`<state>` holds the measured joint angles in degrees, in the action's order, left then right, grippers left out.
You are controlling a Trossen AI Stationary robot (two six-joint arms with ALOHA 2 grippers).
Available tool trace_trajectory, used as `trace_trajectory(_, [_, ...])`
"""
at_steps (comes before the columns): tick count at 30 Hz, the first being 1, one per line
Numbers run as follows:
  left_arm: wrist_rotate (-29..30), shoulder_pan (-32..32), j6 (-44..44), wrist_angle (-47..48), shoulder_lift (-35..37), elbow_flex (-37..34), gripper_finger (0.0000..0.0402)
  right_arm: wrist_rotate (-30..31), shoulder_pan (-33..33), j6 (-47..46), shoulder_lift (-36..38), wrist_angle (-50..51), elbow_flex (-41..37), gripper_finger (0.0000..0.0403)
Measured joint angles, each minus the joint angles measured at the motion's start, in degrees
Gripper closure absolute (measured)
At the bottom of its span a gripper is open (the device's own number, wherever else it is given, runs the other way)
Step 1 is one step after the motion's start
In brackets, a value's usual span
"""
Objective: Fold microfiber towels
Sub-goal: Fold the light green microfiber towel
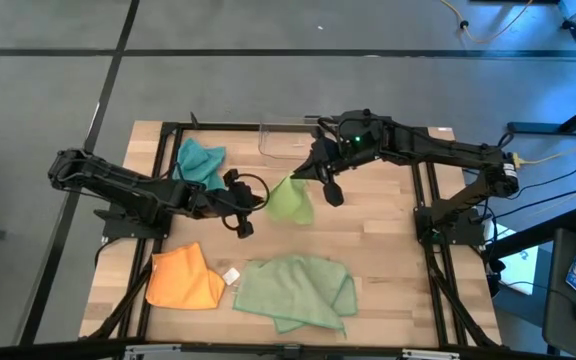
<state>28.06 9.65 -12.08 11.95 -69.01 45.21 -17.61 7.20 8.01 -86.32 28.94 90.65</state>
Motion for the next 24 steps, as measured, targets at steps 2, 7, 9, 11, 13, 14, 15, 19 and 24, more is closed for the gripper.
trace_trajectory(2, [0.5, 0.0, -0.2, 0.0, 0.1, 0.0, 0.0397, 0.0, 0.0, -0.2, 0.1, 1.3, 0.0, 0.0401])
trace_trajectory(7, [4.0, 0.0, 0.1, 0.6, 1.3, 0.1, 0.0401, 0.0, 0.0, -1.7, 0.3, 7.2, 0.0, 0.0401])
trace_trajectory(9, [5.0, 0.0, 1.5, 1.3, 2.3, 1.6, 0.0401, 0.0, 0.0, -1.9, 0.6, 9.9, 0.0, 0.0401])
trace_trajectory(11, [6.0, 0.0, 3.3, 3.7, 3.7, 3.9, 0.0401, 0.0, 0.0, -3.0, 1.1, 11.8, 0.0, 0.0401])
trace_trajectory(13, [6.6, 0.0, 4.9, 7.2, 4.6, 7.1, 0.0401, 0.1, 0.0, -3.3, 2.2, 14.2, 0.0, 0.0401])
trace_trajectory(14, [7.0, -0.1, 5.5, 9.6, 5.1, 9.1, 0.0401, 0.3, 0.0, -3.3, 2.8, 15.3, 0.0, 0.0401])
trace_trajectory(15, [7.4, -0.3, 6.0, 12.5, 5.6, 11.3, 0.0401, 0.8, 0.0, -3.4, 3.5, 16.2, 0.0, 0.0401])
trace_trajectory(19, [8.3, -1.5, 6.7, 23.0, 5.8, 20.2, 0.0401, 5.4, 0.0, -3.2, 6.4, 20.6, 0.0, 0.0401])
trace_trajectory(24, [6.3, -4.6, 7.2, 26.8, 5.6, 24.1, 0.0401, 14.8, 0.0, -3.0, 10.0, 22.2, 0.0, 0.0401])
